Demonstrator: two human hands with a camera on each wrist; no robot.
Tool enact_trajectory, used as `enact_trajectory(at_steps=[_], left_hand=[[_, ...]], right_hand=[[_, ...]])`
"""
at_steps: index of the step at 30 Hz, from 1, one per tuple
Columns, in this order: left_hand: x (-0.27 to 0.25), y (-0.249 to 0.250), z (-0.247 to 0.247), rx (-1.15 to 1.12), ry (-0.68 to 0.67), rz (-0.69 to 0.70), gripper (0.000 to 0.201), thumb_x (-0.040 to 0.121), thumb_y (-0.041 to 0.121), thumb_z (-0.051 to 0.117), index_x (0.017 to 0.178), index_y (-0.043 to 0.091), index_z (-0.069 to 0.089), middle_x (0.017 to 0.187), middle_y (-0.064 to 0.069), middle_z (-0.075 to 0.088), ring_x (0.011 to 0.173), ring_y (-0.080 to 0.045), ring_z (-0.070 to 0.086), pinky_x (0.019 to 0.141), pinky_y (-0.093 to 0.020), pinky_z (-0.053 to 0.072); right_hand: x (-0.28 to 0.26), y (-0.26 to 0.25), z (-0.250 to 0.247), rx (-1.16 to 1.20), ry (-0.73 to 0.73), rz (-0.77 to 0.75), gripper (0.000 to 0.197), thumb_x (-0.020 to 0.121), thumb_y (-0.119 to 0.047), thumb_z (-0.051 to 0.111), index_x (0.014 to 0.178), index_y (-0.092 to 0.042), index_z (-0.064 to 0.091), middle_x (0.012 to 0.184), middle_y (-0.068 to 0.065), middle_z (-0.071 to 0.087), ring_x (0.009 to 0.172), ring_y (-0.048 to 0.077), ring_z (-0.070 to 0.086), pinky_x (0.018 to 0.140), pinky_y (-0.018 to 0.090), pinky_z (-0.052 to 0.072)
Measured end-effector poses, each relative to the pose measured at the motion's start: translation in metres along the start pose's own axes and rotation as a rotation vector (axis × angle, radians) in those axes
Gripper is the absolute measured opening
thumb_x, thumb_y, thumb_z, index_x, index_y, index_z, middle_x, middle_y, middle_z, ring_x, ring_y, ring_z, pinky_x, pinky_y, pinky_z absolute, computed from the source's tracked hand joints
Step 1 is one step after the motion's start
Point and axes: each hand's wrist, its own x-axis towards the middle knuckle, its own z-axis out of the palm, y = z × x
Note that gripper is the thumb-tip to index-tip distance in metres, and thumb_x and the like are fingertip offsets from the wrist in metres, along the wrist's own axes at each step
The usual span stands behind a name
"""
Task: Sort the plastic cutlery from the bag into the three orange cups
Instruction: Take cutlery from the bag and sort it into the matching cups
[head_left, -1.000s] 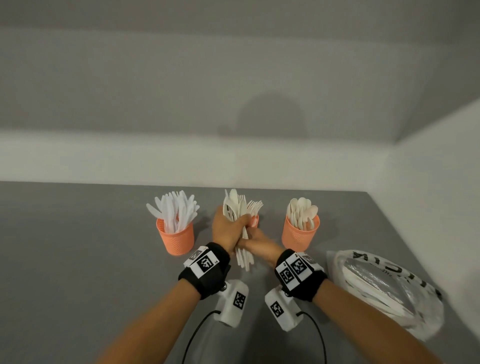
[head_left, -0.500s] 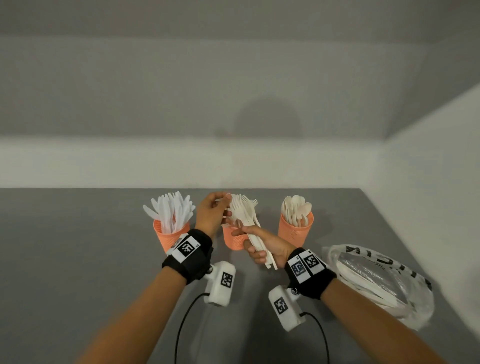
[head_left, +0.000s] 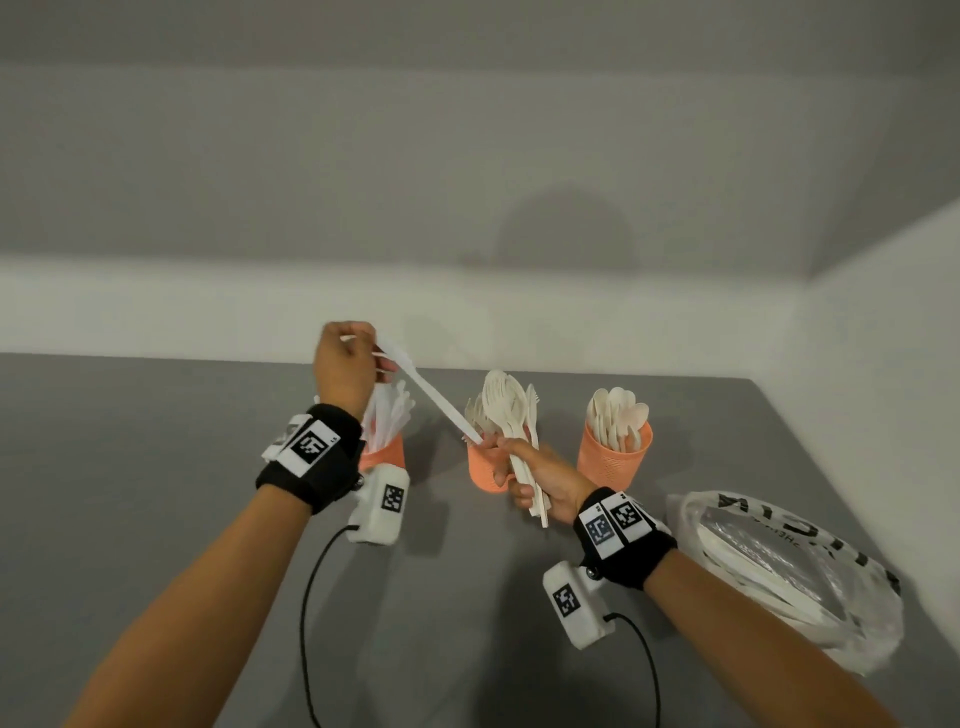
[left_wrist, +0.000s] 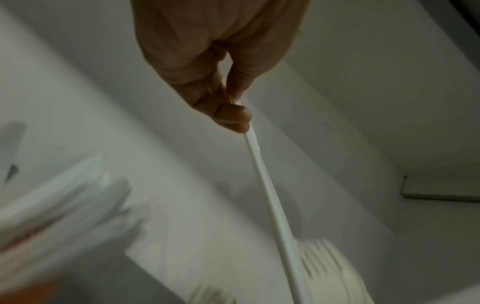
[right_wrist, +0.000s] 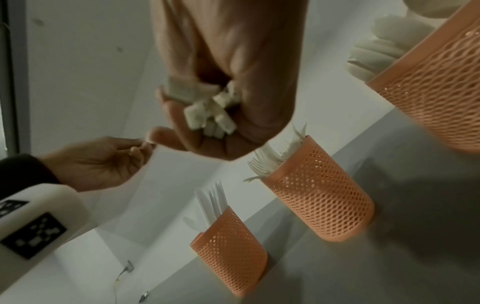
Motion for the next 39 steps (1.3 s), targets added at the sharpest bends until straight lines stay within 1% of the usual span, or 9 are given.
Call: enact_trajectory(at_steps=[7, 10, 15, 20, 24, 27, 31, 36, 39], left_hand=[[0.019, 0.001, -0.059, 0.312, 0.104, 0.399, 0.012, 0.096, 0.016, 0.043, 0.087, 0.023, 0.045, 0.066, 0.004, 0.056, 0.047, 0.002, 0.058, 0.052, -0.011, 0.047], [0.018, -0.029, -0.063, 0.439, 0.053, 0.393, 0.007, 0.096, 0.013, 0.044, 0.098, 0.009, 0.048, 0.065, -0.005, 0.060, 0.050, -0.002, 0.059, 0.056, -0.016, 0.048], [0.017, -0.079, -0.057, 0.602, -0.074, 0.289, 0.013, 0.094, 0.006, 0.045, 0.103, -0.001, 0.050, 0.081, -0.019, 0.065, 0.068, -0.034, 0.063, 0.065, -0.039, 0.050], [0.015, -0.106, -0.053, 0.717, -0.145, 0.185, 0.019, 0.092, 0.004, 0.049, 0.108, -0.002, 0.055, 0.101, -0.023, 0.065, 0.084, -0.036, 0.062, 0.074, -0.036, 0.048], [0.015, -0.103, -0.049, 0.794, -0.109, 0.306, 0.025, 0.087, 0.000, 0.054, 0.110, -0.004, 0.060, 0.115, -0.023, 0.056, 0.104, -0.039, 0.053, 0.089, -0.043, 0.045], [0.000, -0.086, -0.034, 0.663, -0.056, 0.374, 0.024, 0.089, 0.009, 0.054, 0.110, -0.002, 0.060, 0.110, -0.017, 0.057, 0.096, -0.032, 0.056, 0.085, -0.037, 0.046], [-0.041, -0.061, 0.004, 0.378, -0.188, 0.190, 0.017, 0.092, 0.021, 0.053, 0.098, 0.009, 0.063, 0.085, 0.000, 0.063, 0.080, -0.019, 0.060, 0.074, -0.025, 0.045], [-0.070, -0.048, 0.049, 0.160, -0.401, -0.259, 0.037, 0.095, 0.038, 0.044, 0.101, 0.004, 0.058, 0.086, -0.006, 0.067, 0.084, -0.022, 0.064, 0.076, -0.032, 0.051], [-0.074, -0.048, 0.066, 0.134, -0.434, -0.329, 0.043, 0.096, 0.034, 0.040, 0.096, -0.005, 0.058, 0.093, -0.021, 0.067, 0.085, -0.031, 0.065, 0.081, -0.042, 0.053]], right_hand=[[0.009, 0.012, 0.003, -0.049, 0.072, -0.019, 0.017, 0.096, -0.024, 0.047, 0.100, -0.014, 0.059, 0.050, -0.001, 0.049, 0.030, 0.004, 0.031, 0.034, 0.015, 0.028], [0.011, 0.009, 0.008, -0.078, 0.061, -0.033, 0.016, 0.096, -0.024, 0.047, 0.100, -0.015, 0.059, 0.053, 0.000, 0.047, 0.030, 0.004, 0.031, 0.034, 0.015, 0.028], [0.013, 0.003, 0.014, -0.083, 0.035, -0.028, 0.016, 0.095, -0.026, 0.048, 0.102, -0.016, 0.059, 0.047, -0.004, 0.046, 0.031, 0.004, 0.032, 0.034, 0.015, 0.028], [0.013, -0.002, 0.017, -0.089, 0.032, -0.024, 0.026, 0.096, -0.030, 0.047, 0.113, -0.012, 0.055, 0.043, -0.007, 0.037, 0.032, 0.004, 0.032, 0.035, 0.015, 0.029], [0.013, -0.002, 0.018, -0.090, 0.053, -0.030, 0.029, 0.096, -0.029, 0.046, 0.116, -0.010, 0.053, 0.042, -0.007, 0.034, 0.033, 0.004, 0.032, 0.035, 0.015, 0.029], [0.013, -0.002, 0.019, -0.082, 0.061, -0.045, 0.027, 0.096, -0.032, 0.045, 0.112, -0.011, 0.054, 0.043, -0.007, 0.035, 0.033, 0.004, 0.033, 0.036, 0.015, 0.030], [0.012, 0.000, 0.020, -0.060, 0.059, -0.078, 0.032, 0.096, -0.043, 0.041, 0.105, -0.016, 0.056, 0.049, -0.004, 0.038, 0.033, 0.005, 0.033, 0.035, 0.015, 0.029], [0.011, 0.004, 0.021, -0.146, 0.094, -0.130, 0.044, 0.096, -0.040, 0.042, 0.117, -0.003, 0.050, 0.047, -0.004, 0.044, 0.031, 0.005, 0.036, 0.033, 0.015, 0.030], [0.004, 0.004, 0.018, -0.136, 0.098, -0.142, 0.035, 0.097, -0.039, 0.042, 0.112, -0.008, 0.048, 0.046, -0.006, 0.044, 0.031, 0.005, 0.036, 0.032, 0.015, 0.030]])
